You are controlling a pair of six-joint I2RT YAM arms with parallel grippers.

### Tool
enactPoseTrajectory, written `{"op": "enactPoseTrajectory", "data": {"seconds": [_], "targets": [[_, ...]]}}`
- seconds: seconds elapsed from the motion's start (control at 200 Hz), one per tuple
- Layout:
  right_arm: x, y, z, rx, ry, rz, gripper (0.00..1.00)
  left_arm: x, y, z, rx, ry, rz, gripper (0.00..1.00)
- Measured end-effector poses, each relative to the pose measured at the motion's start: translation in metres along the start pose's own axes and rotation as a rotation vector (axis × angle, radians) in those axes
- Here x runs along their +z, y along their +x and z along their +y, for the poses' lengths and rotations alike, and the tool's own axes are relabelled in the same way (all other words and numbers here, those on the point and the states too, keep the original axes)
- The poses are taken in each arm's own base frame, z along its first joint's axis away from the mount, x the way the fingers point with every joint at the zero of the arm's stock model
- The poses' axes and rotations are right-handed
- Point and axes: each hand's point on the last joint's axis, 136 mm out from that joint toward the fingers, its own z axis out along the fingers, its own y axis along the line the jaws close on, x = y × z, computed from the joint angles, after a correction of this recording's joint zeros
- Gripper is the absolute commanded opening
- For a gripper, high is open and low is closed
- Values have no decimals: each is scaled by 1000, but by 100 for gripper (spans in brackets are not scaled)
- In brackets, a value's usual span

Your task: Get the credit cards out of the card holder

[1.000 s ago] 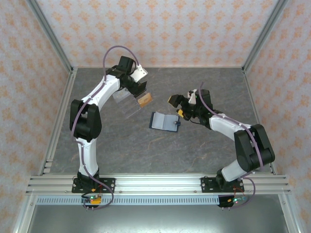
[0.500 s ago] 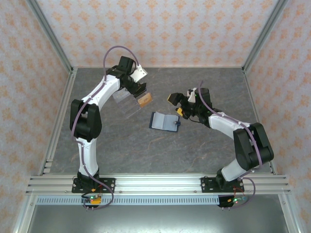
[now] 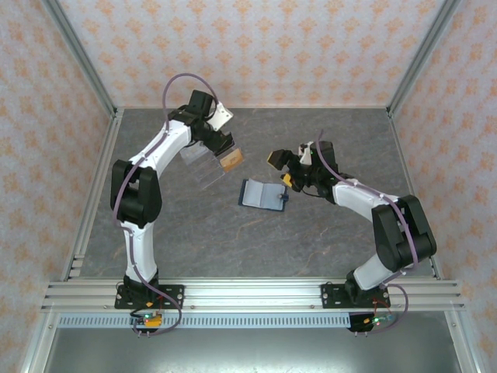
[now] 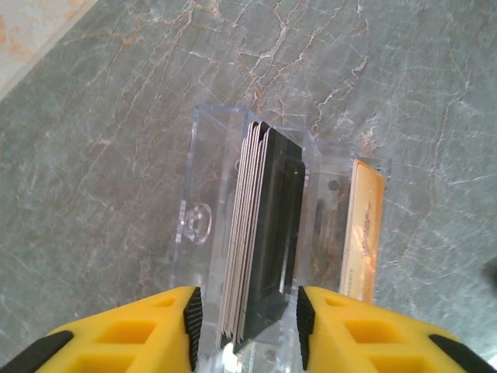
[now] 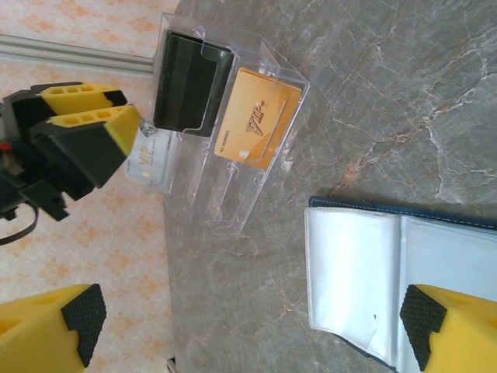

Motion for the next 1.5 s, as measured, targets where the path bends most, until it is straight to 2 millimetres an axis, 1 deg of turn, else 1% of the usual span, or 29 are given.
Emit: {"op": "enactPoseTrajectory", "data": {"seconds": [0.095,0.17,0.24,0.33,0.41,0.475,0.526,0.586,0.686,0.781,0.856,0.961,1.051,1.141,1.316,1.386,1.446,1.501], "targets": [[3,4,4,-29,29,9,94,-16,-1,-1,-101,-10,-25,45],[6,9,9,-60,60,21,89,-34,-4,-2,-193,-32,-52,45],[9,13,11,-87,93,30,87,-52,-8,-5,-273,-64,-79,47],[12,17,10,-108,127,47,84,-67,-12,-19,-373,-89,-106,48],[14,22,1,-113,165,66,82,-70,-10,-38,-446,-80,-107,49],[14,27,-10,-111,211,79,81,-66,-4,-57,-495,-60,-88,50],[13,29,-17,-109,247,82,79,-60,2,-71,-529,-40,-64,50],[10,30,-26,-111,290,82,77,-50,15,-89,-572,-9,-25,49],[6,31,-39,-114,359,77,72,-33,36,-112,-640,49,34,48],[6,33,-51,-114,402,86,65,-18,55,-133,-699,101,87,46],[7,36,-59,-106,425,104,59,-8,62,-148,-728,140,115,42],[9,41,-69,-93,452,125,56,9,65,-167,-753,190,148,41],[9,44,-74,-85,466,137,56,19,68,-179,-764,215,169,40],[8,46,-76,-80,468,147,56,23,69,-186,-771,229,184,38],[13,54,-84,-66,481,180,55,29,73,-188,-778,231,201,38],[14,58,-88,-60,489,198,52,35,78,-189,-783,227,219,38],[17,62,-92,-58,496,212,49,40,83,-191,-786,222,236,34],[18,63,-96,-52,502,221,45,44,87,-192,-790,224,252,27]]}}
